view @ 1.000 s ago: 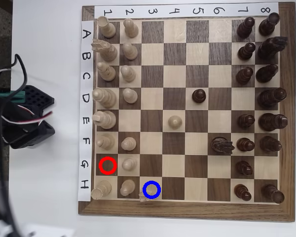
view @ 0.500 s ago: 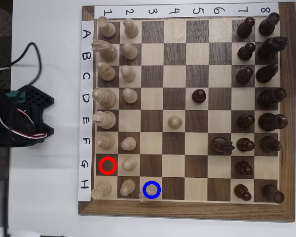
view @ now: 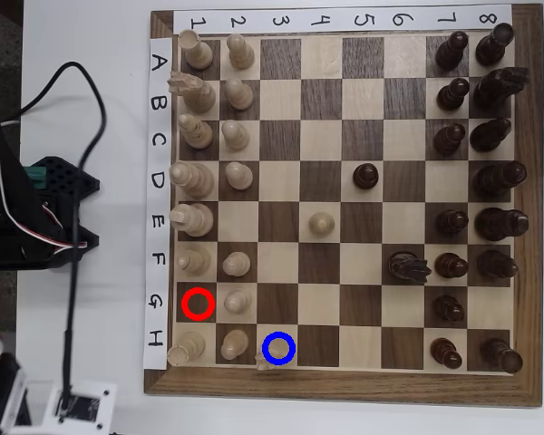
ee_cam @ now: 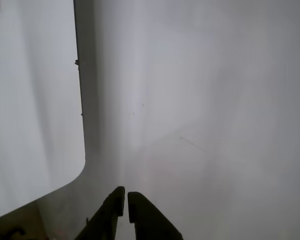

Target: Move the piece to destination

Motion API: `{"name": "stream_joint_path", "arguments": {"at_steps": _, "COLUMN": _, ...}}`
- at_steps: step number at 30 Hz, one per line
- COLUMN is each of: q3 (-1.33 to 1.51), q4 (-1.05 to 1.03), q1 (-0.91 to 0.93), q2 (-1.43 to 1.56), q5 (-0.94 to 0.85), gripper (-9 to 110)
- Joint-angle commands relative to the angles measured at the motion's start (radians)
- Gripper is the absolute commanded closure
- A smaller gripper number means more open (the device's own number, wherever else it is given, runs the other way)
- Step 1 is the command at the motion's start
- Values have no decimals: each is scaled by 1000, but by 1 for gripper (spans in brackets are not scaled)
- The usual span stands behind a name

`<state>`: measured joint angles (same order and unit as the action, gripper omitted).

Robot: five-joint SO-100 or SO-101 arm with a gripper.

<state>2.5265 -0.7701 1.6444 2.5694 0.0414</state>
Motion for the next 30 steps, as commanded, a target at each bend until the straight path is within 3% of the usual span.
{"name": "stream_joint_path", "arguments": {"at_steps": 1, "q3": 94, "q4": 89, "q1": -6, "q2": 51, "q5": 0, "gripper": 101}}
{"name": "stream_joint_path", "arguments": {"at_steps": 12, "q3": 374, "q4": 155, "q1": 5, "q2": 239, "q5": -18, "gripper": 101}}
{"name": "stream_joint_path", "arguments": {"at_steps": 21, "q3": 569, "q4": 92, "q1": 41, "q2": 485, "q5": -63, "gripper": 101}}
{"name": "stream_joint_path", "arguments": {"at_steps": 30, "q3": 601, "q4": -249, "q1": 48, "q2": 811, "q5": -72, "gripper": 101}}
